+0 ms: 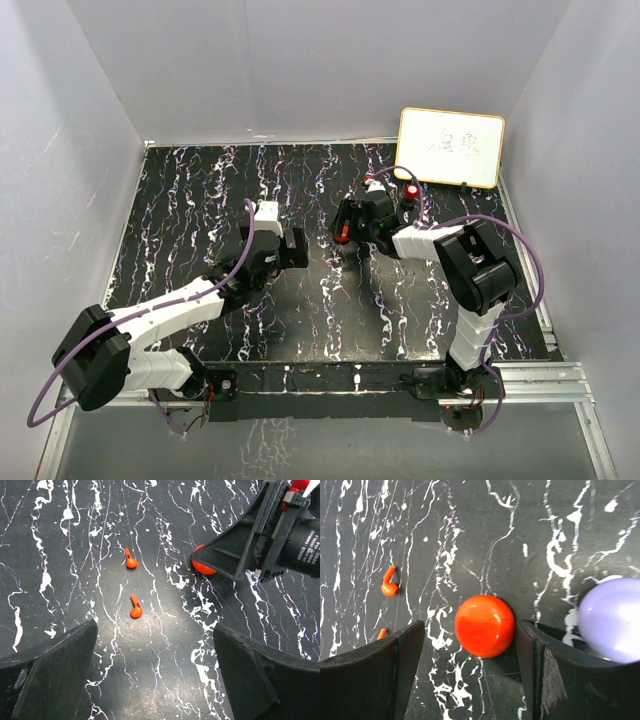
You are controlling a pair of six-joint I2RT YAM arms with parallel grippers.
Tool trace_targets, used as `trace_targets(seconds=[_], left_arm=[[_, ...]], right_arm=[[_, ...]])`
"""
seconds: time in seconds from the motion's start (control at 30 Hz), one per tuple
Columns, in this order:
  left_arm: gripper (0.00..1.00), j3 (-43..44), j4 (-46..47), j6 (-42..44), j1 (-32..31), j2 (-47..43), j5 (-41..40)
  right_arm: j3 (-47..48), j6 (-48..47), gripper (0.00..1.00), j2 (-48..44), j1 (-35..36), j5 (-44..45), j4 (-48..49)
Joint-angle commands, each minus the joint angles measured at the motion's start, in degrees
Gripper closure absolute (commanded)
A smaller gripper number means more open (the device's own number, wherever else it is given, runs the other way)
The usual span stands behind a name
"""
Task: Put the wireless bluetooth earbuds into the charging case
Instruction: Pick up the charging case at the center of the board.
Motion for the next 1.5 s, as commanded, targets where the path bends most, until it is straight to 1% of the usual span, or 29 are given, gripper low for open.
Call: trace_targets(seconds=[0.0, 0.23, 0.4, 0.53, 0.7, 0.9, 0.97, 1.2, 1.47], left_arm=[[0.01, 1.64, -0.73, -0.21, 1.67, -0.17, 1.31], [0.01, 2.38, -0.81, 0.43, 2.78, 0.59, 2.35], [0.01, 2.98, -0.75, 0.34, 3.31, 2.00, 3.41], [0.01, 3.00, -0.41, 0.13, 3.56, 2.45, 3.86], [0.02, 2.78, 0.80, 0.31, 3.88, 3.94, 5.00], [0.02, 5.90, 0.60, 1.34, 4.76, 8.46, 7.80], [0.02, 6.35, 0.98, 1.24, 5.02, 10.48, 8.45], [0.02, 6.61, 1.38, 0.93, 5.59, 10.89, 9.33], [0.02, 5.67, 0.87, 0.62, 5.97, 10.00, 8.87]], right_arm=[[1.44, 0.33, 0.30, -0.92, 2.38, -0.08, 0.67], [-1.51, 2.32, 0.30, -4.72, 5.03, 0.12, 0.34], [-2.65, 1.98, 0.31, -8.99, 5.09, 2.34, -0.43], [-2.30, 1.53, 0.31, -10.16, 5.09, 3.54, -1.38], [-0.18, 0.13, 0.31, -8.59, 5.01, 4.43, -2.65], [1.69, 1.46, 0.32, -6.84, 4.48, 3.52, -3.65], [2.24, 1.41, 0.33, -4.72, 4.47, 3.58, -3.59], [4.01, -1.07, 0.32, -1.76, 4.48, 4.97, -4.48], [4.87, -3.59, 0.31, -0.78, 4.72, 5.65, -5.30]])
